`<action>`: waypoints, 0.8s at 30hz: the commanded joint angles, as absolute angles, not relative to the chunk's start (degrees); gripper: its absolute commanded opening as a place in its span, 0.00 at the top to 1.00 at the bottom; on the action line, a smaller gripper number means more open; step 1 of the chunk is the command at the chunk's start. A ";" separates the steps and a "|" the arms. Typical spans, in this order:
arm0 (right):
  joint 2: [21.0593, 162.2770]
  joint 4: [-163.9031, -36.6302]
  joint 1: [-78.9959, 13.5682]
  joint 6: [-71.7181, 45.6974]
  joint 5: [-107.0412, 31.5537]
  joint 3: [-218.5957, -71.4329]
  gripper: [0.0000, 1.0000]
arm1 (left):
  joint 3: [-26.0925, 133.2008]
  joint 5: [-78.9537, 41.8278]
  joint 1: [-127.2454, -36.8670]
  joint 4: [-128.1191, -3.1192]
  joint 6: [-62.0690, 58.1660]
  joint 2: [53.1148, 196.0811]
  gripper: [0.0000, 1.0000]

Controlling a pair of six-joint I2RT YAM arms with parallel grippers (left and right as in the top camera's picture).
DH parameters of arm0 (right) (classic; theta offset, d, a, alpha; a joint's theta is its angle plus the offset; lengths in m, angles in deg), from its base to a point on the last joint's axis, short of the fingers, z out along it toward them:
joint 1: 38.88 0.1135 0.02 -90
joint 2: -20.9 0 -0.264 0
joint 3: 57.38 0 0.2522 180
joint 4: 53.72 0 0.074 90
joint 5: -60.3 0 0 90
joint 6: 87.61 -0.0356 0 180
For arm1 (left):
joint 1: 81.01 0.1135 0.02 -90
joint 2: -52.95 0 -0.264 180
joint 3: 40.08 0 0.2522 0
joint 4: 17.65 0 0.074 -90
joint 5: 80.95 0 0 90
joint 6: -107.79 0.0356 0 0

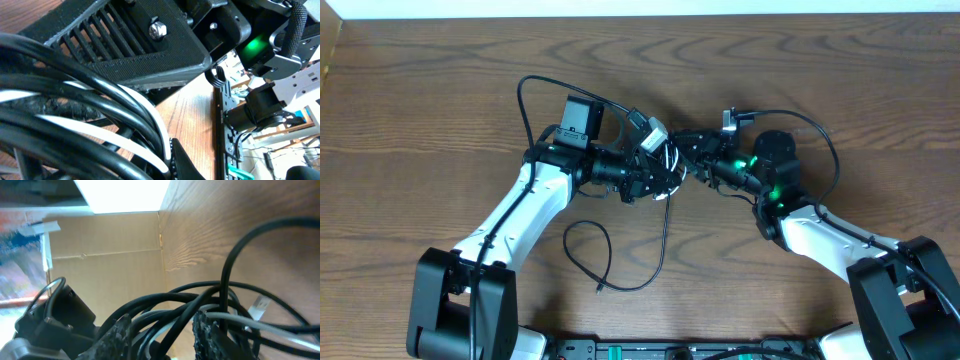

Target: Untangle cables

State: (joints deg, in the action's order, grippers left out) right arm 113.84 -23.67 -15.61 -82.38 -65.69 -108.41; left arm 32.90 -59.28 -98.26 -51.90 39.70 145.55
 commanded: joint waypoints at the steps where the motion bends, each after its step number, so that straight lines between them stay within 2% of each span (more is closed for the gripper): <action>1: 114.02 -23.54 -13.82 -86.52 -65.97 -108.57 0.63 | 33.12 -59.98 -98.98 -51.97 41.73 145.44 0.93; 5: 114.02 -23.58 -12.94 -86.25 -63.90 -108.57 0.64 | 33.12 -61.49 -99.01 -52.01 41.73 145.44 0.92; 9: 114.02 -23.58 -12.94 -86.25 -62.80 -108.57 0.91 | 33.12 -61.49 -99.12 -52.17 41.75 145.44 0.92; 11: 114.02 -23.60 -13.01 -84.35 -62.76 -108.57 0.99 | 33.12 -61.42 -99.09 -52.17 41.75 145.44 0.93; 15: 114.02 -23.58 -13.60 -75.89 -64.79 -108.57 0.99 | 33.12 -57.14 -99.03 -52.14 41.03 145.44 0.93; 18: 114.02 -23.89 -14.82 -70.34 -68.29 -108.57 0.99 | 33.14 -49.25 -98.63 -52.01 38.12 145.44 0.92; 24: 114.00 -28.30 -19.55 -68.31 -76.46 -108.57 0.99 | 33.14 -36.22 -96.80 -49.91 26.80 145.44 0.93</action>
State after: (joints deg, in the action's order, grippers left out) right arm 113.84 -27.76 -17.34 -73.27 -69.43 -108.44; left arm 32.86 -45.21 -98.44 -50.79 34.19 145.55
